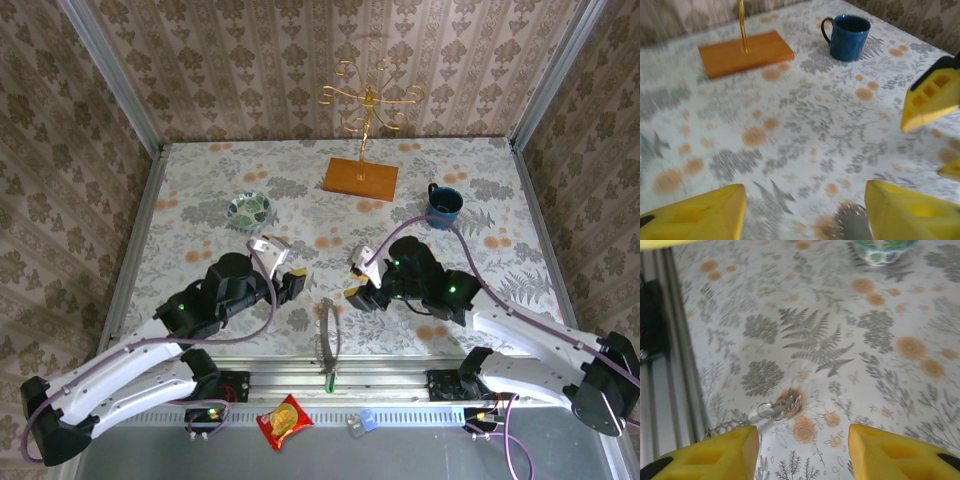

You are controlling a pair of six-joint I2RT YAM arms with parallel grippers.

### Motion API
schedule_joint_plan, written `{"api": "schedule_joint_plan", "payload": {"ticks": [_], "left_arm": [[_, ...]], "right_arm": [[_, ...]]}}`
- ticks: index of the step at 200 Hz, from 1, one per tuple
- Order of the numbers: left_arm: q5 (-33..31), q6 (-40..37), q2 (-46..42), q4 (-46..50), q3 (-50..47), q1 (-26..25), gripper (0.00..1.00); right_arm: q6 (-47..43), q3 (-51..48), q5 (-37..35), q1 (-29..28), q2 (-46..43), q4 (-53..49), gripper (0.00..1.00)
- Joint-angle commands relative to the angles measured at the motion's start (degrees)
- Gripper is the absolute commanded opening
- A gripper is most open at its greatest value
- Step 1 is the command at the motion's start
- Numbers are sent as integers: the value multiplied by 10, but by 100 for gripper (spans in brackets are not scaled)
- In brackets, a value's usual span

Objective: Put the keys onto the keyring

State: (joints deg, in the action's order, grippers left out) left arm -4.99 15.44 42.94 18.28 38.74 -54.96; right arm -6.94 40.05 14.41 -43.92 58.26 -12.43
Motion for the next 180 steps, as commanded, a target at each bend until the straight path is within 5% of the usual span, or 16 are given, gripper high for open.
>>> {"api": "schedule_joint_plan", "payload": {"ticks": [1, 37, 86, 115, 180], "left_arm": [[7, 213, 39, 160, 13, -61, 70], [-42, 287, 144, 163, 41, -158, 77], [9, 360, 178, 103, -2, -119, 77], [68, 377, 179, 43, -49, -93, 75], [195, 389, 231, -60, -96, -69, 67]], "right_arm": [[115, -15, -77, 0, 3, -5, 53], [246, 17, -50, 0, 74, -114, 46], [397, 24, -31, -7, 117, -256, 54], [455, -21, -11, -29, 110, -240, 55], [492, -25, 39, -67, 239, -140, 50]]}}
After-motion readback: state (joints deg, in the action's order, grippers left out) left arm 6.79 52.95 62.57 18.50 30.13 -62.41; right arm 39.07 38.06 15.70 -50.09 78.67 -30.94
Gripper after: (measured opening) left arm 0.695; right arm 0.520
